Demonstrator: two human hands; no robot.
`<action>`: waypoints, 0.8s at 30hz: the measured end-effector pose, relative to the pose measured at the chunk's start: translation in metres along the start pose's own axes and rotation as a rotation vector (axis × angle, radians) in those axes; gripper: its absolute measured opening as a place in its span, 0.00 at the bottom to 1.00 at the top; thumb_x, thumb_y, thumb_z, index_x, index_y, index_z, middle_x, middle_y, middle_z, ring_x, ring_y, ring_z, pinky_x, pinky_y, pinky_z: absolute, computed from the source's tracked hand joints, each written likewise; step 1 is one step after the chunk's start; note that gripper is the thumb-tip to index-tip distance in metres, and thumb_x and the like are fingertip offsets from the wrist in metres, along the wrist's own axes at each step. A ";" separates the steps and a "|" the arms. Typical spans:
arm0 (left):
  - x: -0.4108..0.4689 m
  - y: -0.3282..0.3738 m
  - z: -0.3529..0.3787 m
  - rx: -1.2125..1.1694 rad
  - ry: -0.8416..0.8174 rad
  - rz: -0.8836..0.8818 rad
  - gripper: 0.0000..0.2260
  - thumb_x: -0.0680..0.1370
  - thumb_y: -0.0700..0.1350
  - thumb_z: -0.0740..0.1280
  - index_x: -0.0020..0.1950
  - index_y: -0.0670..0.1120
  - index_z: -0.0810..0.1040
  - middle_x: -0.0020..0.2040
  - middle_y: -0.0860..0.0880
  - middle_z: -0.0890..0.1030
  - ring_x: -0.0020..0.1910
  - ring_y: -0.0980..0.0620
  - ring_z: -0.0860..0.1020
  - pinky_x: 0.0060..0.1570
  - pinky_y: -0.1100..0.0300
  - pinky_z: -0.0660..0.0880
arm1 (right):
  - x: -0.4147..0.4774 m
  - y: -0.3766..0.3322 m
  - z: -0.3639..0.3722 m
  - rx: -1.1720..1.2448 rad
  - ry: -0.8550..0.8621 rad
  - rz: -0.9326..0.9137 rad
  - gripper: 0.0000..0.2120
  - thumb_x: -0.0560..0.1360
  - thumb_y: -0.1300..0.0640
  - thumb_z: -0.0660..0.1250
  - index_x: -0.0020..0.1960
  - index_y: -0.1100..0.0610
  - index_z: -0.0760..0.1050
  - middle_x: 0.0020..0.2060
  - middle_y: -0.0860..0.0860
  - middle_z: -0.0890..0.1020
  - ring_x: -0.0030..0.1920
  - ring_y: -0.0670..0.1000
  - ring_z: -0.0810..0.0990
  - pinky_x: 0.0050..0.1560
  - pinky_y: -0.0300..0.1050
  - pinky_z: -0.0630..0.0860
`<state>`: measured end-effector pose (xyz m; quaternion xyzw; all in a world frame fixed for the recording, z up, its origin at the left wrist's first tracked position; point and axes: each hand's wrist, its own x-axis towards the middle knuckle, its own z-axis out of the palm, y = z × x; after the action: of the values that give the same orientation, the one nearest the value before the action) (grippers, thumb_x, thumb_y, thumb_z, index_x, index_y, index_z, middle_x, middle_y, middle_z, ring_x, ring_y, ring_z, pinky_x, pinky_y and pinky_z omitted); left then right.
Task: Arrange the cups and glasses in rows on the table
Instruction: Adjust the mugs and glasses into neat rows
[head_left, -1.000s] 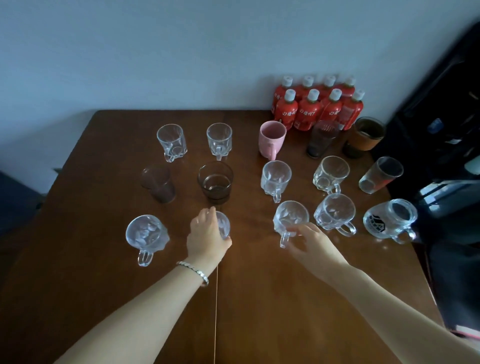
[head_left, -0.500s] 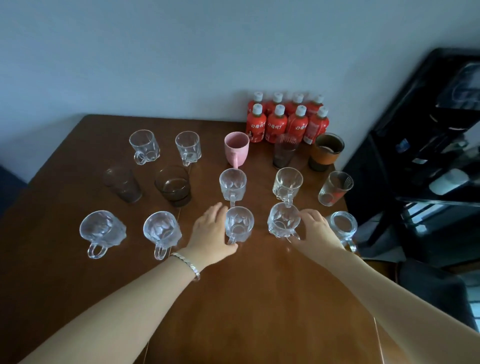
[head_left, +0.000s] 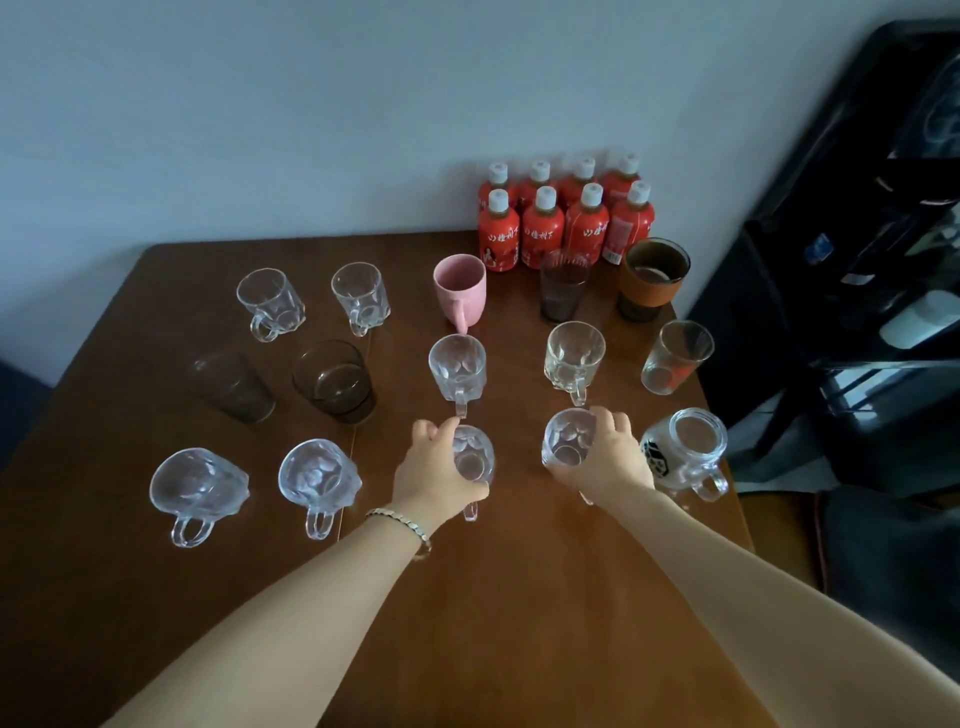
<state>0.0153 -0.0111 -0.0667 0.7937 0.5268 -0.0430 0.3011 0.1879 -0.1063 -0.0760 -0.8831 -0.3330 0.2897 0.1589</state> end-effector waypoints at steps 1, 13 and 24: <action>0.000 -0.003 0.000 -0.012 0.001 -0.020 0.38 0.67 0.50 0.75 0.74 0.50 0.62 0.66 0.48 0.63 0.59 0.48 0.77 0.48 0.58 0.74 | -0.004 0.002 0.002 -0.016 0.007 0.033 0.42 0.67 0.44 0.73 0.73 0.55 0.58 0.65 0.53 0.66 0.63 0.57 0.73 0.58 0.50 0.76; -0.012 -0.015 -0.004 0.101 -0.046 -0.071 0.42 0.67 0.51 0.76 0.76 0.49 0.59 0.68 0.47 0.62 0.61 0.47 0.76 0.50 0.56 0.79 | -0.043 0.012 0.020 0.147 0.044 0.193 0.48 0.68 0.42 0.72 0.77 0.53 0.47 0.73 0.56 0.58 0.68 0.59 0.70 0.62 0.50 0.71; -0.013 -0.017 0.000 -0.076 0.022 -0.033 0.37 0.68 0.46 0.76 0.73 0.51 0.63 0.67 0.46 0.63 0.59 0.47 0.76 0.48 0.60 0.78 | -0.034 0.001 0.008 0.188 0.047 0.146 0.43 0.69 0.48 0.73 0.76 0.53 0.53 0.71 0.55 0.65 0.65 0.57 0.73 0.61 0.48 0.71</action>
<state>-0.0050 -0.0176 -0.0687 0.7734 0.5443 -0.0189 0.3245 0.1631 -0.1297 -0.0691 -0.8929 -0.2354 0.3094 0.2272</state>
